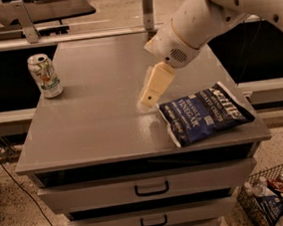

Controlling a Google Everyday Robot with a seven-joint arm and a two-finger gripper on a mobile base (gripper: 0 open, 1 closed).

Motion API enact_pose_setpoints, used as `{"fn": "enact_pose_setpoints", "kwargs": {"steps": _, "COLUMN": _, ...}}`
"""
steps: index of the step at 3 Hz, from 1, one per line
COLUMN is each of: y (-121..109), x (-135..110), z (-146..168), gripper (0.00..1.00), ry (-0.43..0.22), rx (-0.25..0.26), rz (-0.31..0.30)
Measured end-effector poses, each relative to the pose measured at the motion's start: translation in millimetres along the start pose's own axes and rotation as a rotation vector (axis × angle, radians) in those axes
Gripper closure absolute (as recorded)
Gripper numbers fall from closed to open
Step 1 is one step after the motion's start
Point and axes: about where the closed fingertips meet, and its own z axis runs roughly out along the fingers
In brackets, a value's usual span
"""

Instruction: Move 7up can near rxbar chocolate

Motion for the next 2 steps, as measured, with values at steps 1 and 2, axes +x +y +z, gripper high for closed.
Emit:
{"fn": "enact_pose_setpoints", "kwargs": {"steps": 1, "y": -17.7, "x": -34.7, "z": 30.8, "gripper": 0.0, "ry": -0.127, "rx": -0.002, "rz": 0.02}}
{"fn": "enact_pose_setpoints", "kwargs": {"steps": 2, "y": -48.2, "x": -73.1, "z": 69.2, "gripper": 0.0, "ry": -0.263, "rx": 0.005, "rz": 0.063}}
